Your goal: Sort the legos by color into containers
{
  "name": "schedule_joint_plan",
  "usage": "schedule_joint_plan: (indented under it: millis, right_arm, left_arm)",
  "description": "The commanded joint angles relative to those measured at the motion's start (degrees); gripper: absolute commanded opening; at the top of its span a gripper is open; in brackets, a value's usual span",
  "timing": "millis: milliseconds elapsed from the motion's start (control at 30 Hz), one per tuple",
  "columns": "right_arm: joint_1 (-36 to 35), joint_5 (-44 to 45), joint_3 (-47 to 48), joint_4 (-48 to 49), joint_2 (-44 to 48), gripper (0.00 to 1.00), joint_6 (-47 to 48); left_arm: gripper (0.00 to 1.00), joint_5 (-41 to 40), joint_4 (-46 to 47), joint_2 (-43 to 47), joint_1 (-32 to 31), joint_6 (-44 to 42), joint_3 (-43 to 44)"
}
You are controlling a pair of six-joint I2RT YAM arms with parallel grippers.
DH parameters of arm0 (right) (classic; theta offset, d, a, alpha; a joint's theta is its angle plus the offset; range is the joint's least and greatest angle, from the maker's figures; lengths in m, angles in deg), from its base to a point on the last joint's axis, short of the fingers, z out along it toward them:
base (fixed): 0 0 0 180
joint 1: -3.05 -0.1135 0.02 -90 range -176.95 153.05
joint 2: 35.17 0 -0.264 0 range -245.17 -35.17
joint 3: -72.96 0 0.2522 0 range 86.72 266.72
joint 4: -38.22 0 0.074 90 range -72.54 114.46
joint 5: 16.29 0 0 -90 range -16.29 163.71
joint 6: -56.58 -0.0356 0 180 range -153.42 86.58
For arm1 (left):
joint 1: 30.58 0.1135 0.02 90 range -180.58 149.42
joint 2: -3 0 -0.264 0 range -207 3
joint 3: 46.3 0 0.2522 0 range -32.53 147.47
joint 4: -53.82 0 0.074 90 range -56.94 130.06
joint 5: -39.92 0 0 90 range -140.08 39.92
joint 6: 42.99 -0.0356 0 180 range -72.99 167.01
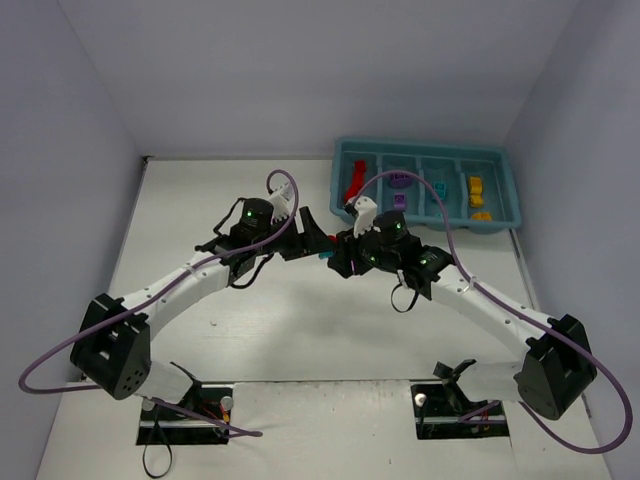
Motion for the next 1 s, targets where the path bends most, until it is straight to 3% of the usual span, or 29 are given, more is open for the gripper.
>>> schedule_joint_plan:
  millis: [0, 167, 367, 433, 467, 533, 633, 800, 967]
  right_arm:
    - [-0.65, -1.6, 1.86, 4.9, 1.91, 0.34, -0.42]
    - [-0.74, -1.69, 1.6, 5.69, 2.0, 0.34, -0.59]
    - [-0.74, -1.51, 1.6, 5.96, 1.91, 0.35, -0.42]
    - [-0.74, -1.69, 1.6, 5.96, 2.0, 0.4, 0.02]
    - [-0.74, -2.21, 1.6, 5.7, 2.17, 0.43, 0.37]
    - [-0.65, -3.35, 2.12, 4.48, 2.09, 0.63, 2.12]
    - [-0.65, -5.72, 3.88, 1.49, 1.74, 0.73, 5.37]
    - [-0.56, -10.38, 6.52, -2.38, 1.56, 0.73, 9.77]
    - [-0.56, -17.23, 9.94, -7.22, 0.86, 0.67, 13.73]
  left_arm:
    - [0.64, -0.36, 6.32, 0.74, -0.71, 1.5, 2.82]
    - [0.54, -0.18, 7.83, -0.04, -1.33, 2.03, 2.99]
    - [0.25, -0.09, 8.18, 0.13, -1.5, 1.25, 2.29]
    - [0.16, -0.09, 8.18, 1.0, -1.5, 0.02, 1.94]
    - [0.15, -0.01, 7.74, 1.36, -1.33, -2.16, 1.94]
    - [0.15, 0.25, 7.04, 2.85, -0.89, -7.07, 1.68]
    - [0.14, 2.79, 6.42, 5.39, 0.86, -14.19, 0.98]
    - [0.13, 15.95, 6.51, 8.12, 6.13, -23.88, 0.09]
    - [0.13, 27.13, 3.18, 9.27, 10.1, -34.25, 0.62]
